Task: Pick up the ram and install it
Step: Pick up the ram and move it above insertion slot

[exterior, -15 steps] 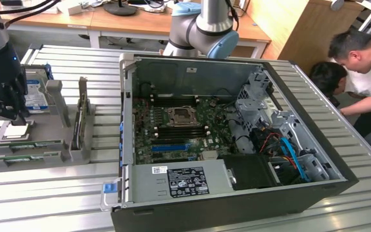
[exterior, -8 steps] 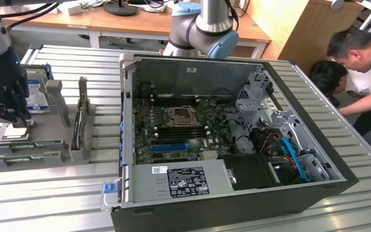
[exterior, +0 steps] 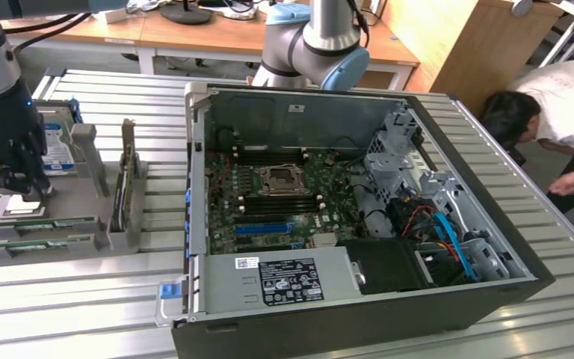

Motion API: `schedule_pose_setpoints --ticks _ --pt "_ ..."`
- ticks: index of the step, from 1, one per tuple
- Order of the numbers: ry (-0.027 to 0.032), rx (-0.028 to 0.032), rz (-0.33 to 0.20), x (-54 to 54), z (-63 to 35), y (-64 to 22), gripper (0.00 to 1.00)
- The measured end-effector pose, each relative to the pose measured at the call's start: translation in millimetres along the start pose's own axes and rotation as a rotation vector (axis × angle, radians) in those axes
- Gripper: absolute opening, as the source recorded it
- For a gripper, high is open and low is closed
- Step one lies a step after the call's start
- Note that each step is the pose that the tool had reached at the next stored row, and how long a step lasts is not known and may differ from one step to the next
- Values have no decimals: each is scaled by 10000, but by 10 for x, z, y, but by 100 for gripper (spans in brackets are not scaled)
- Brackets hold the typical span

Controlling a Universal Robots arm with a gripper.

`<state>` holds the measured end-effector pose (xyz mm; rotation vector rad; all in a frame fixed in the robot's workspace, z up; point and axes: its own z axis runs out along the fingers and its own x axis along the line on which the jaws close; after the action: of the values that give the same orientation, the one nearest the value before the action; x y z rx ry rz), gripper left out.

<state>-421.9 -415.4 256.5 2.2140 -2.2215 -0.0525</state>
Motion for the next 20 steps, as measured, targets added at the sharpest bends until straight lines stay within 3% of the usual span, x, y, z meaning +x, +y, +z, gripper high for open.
schedule_pose_setpoints --ticks 7,20 --pt "0 0 1 4 16 0 30" --pt "0 0 0 155 13 6 30"
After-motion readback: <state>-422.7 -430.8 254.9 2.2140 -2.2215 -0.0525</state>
